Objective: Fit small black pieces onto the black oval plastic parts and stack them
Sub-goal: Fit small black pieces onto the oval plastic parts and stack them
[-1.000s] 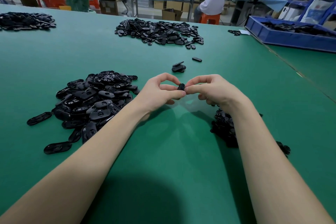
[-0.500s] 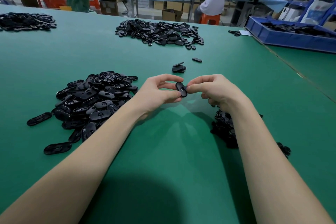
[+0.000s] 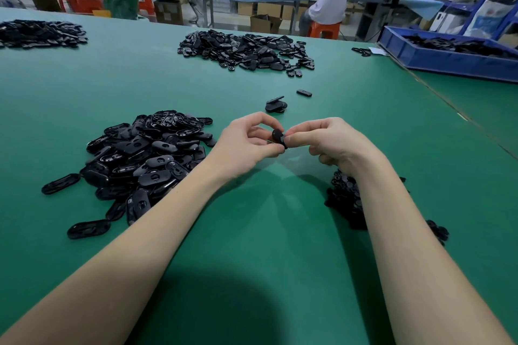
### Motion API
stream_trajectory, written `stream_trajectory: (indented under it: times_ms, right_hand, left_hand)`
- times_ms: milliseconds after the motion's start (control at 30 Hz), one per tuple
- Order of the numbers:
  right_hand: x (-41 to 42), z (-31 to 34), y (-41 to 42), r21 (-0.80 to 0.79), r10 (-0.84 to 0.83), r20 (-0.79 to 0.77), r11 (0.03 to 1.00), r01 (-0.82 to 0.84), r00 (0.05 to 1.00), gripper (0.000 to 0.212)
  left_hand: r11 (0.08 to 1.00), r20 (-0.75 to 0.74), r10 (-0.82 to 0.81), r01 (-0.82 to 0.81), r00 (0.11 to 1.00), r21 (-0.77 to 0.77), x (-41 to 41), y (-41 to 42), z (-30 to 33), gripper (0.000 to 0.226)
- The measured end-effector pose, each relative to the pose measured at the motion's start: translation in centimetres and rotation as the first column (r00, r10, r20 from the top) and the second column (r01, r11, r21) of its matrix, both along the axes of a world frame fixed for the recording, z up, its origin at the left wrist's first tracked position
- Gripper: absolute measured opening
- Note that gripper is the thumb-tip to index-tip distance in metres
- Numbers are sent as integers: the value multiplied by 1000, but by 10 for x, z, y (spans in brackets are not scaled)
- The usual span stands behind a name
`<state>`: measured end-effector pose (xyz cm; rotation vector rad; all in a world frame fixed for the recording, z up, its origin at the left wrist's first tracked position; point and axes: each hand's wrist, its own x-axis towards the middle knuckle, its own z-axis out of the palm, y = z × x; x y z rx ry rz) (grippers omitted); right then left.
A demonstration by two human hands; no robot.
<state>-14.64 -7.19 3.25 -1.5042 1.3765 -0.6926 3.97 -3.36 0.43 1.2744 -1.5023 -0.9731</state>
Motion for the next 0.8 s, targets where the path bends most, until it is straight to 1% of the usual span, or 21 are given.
stream_trajectory:
  times_ms: [133,233,333,467,600,733,800]
  right_hand:
    - [0,-1,0,27,-1,25,1000,1,1000,10]
    - [0,0,0,21,0,8,1000,0,1000,10]
    - [0,1,1,-3,-4,-10,1000,4,1000,10]
    - [-1,4,3,-60,-1,-67,998,-3,998,7]
    - [0,5,2,-81,-13,-88,997,6,996,12]
    - [-1,4,1,-48,-32,-52,998,29,998,15]
    - [-1,3,2,-28,-18,-21,999,17,1000,17]
  left_hand:
    - [1000,12,7,-7,1000,-15,0,0,0,28]
    - [1000,20,12,-12,1000,-24,-1,0,-1,27]
    - [1000,24,10,-9,1000,-23,0,0,-1,27]
    - [999,0,-41,41,999,3,4,-1,0,28]
    - [998,11,-55,55,998,-14,5,-2,0,27]
    - [998,1,-63,63,998,-22,7,-3,-1,26]
    - [997,-47,-79,79,996,-13,9,-3,-1,25]
